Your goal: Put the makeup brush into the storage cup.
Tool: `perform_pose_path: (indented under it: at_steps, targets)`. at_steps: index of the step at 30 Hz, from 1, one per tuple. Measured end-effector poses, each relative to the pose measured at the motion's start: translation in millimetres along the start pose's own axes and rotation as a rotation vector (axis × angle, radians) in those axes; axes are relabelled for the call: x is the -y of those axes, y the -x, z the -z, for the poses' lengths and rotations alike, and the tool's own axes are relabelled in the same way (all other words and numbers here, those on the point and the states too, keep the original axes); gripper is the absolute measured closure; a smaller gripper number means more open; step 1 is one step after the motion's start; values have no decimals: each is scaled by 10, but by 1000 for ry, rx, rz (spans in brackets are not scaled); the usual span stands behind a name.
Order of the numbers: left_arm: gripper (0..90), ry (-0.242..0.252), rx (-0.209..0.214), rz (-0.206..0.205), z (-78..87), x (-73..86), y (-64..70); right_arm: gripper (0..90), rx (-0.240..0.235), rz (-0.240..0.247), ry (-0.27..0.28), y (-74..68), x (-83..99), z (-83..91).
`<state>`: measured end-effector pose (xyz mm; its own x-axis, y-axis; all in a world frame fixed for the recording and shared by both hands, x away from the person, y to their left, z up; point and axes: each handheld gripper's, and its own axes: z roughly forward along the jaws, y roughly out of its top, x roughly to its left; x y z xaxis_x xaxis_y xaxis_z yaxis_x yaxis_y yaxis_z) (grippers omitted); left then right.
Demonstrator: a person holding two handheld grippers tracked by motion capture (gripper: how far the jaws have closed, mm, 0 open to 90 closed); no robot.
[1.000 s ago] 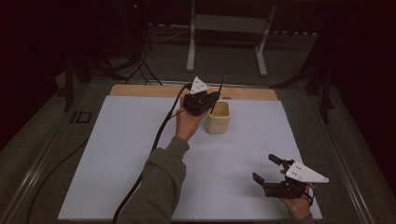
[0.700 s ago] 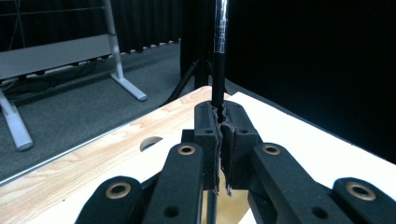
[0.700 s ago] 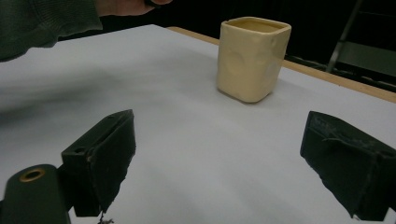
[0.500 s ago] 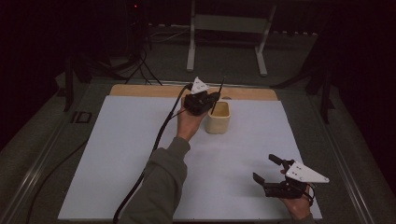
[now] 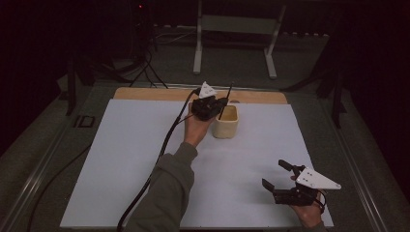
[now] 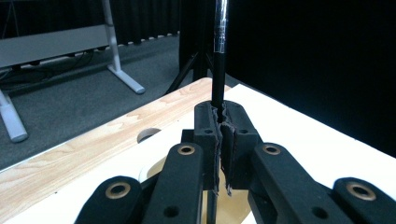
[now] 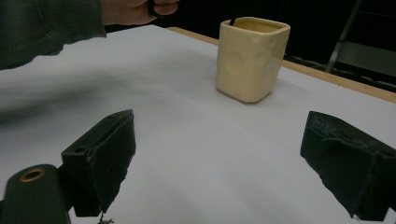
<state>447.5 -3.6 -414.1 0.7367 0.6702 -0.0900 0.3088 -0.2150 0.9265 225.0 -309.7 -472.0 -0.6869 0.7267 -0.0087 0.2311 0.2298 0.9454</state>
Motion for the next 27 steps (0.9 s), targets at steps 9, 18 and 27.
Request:
perform_pose_path:
  at_steps: [9,18,27]
  targets:
    - [866,-20,-1,9,-44,48,-8,103,2,-1,-3,0,1,4]
    - [854,-62,36,26,-67,110,-28,103,2,0,-4,-1,2,-1]
    - [192,-68,3,108,66,90,-114,103,1,0,-4,-5,0,-3]
